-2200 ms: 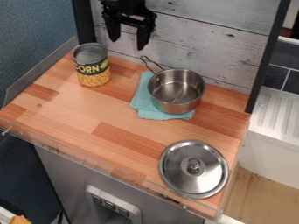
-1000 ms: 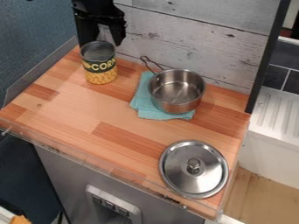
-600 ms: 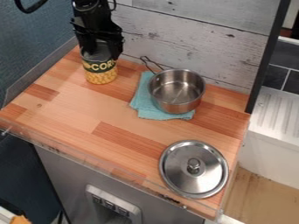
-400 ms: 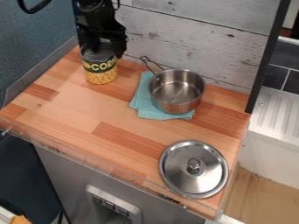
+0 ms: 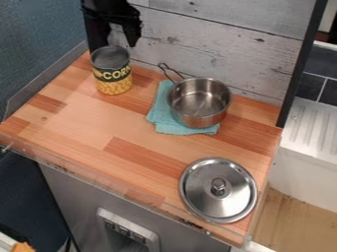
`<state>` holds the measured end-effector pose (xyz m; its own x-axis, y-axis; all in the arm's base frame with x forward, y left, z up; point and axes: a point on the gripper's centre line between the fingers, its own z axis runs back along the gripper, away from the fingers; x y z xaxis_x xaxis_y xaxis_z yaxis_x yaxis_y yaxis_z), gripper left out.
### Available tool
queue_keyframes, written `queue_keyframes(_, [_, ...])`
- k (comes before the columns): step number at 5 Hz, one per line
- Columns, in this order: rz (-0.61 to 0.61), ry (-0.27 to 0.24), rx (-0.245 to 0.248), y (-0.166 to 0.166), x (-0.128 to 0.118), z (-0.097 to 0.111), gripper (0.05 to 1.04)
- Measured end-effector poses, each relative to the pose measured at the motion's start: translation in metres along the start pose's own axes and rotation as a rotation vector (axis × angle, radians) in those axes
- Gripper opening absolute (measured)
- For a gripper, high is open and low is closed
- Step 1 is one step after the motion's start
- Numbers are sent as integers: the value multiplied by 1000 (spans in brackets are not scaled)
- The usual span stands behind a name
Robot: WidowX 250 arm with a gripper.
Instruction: Moved can to the lower left of table
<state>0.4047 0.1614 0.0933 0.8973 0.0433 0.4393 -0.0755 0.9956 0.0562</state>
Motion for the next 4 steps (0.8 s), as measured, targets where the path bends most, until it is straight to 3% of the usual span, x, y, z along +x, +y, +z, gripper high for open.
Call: queue_keyframes(4, [23, 71, 31, 7, 6, -42, 1001])
